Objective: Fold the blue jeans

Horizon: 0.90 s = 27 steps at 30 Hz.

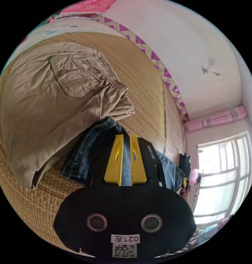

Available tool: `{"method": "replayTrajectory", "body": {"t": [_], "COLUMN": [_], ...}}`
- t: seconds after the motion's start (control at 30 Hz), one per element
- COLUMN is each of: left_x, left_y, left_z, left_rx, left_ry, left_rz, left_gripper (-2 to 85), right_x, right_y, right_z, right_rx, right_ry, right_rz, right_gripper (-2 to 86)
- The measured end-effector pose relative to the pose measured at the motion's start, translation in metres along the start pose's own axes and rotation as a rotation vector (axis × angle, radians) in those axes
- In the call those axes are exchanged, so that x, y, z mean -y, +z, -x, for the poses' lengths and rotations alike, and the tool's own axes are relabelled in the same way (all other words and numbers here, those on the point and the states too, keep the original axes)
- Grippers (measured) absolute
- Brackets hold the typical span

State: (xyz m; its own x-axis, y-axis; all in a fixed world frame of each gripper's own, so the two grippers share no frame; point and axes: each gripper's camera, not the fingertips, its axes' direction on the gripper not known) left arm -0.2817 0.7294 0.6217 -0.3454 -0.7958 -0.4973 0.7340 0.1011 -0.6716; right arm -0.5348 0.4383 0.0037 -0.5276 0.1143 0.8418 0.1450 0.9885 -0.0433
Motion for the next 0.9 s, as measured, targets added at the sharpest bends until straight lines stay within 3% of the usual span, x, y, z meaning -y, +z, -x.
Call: {"method": "replayTrajectory", "body": {"t": [0.1,0.2,0.27,0.33,0.37,0.4,0.57,0.67,0.73,0.9], "left_x": [-0.027,-0.051,-0.072,-0.106,-0.115,-0.13,-0.13,-0.132,-0.131,-0.139], "left_y": [-0.044,-0.026,0.0,0.033,0.038,0.027,-0.006,-0.061,-0.091,-0.121], "left_z": [-0.001,-0.038,-0.063,-0.08,-0.079,-0.076,-0.032,0.0,0.038,0.098], "left_rx": [-0.167,-0.196,-0.144,0.106,0.178,0.166,0.104,0.154,0.176,0.11], "left_ry": [0.135,0.345,0.464,0.618,0.656,0.716,0.624,0.511,0.341,0.087], "left_rz": [-0.143,0.01,0.137,0.307,0.329,0.244,0.23,0.01,-0.078,-0.096], "left_gripper": [-0.7,-0.9,-0.9,-1.0,-1.0,-1.0,-1.0,-0.9,-0.9,-0.1], "right_x": [-0.002,-0.019,-0.051,-0.076,-0.093,-0.101,-0.112,-0.12,-0.128,-0.135], "right_y": [0.005,0.064,0.126,0.164,0.18,0.184,0.145,0.138,0.137,0.129], "right_z": [0.078,0.163,0.214,0.227,0.225,0.223,0.265,0.289,0.306,0.337], "right_rx": [0.005,-0.086,-0.292,-0.426,-0.489,-0.54,-0.551,-0.614,-0.666,-0.741], "right_ry": [-0.268,-0.534,-0.754,-0.84,-0.858,-0.866,-0.933,-1.0,-1.063,-1.136], "right_rz": [0.141,0.401,0.604,0.755,0.873,0.902,0.767,0.709,0.695,0.663], "right_gripper": [0.4,-0.6,-0.8,-0.8,-0.7,-0.7,-0.6,-0.6,-0.6,-0.6]}}
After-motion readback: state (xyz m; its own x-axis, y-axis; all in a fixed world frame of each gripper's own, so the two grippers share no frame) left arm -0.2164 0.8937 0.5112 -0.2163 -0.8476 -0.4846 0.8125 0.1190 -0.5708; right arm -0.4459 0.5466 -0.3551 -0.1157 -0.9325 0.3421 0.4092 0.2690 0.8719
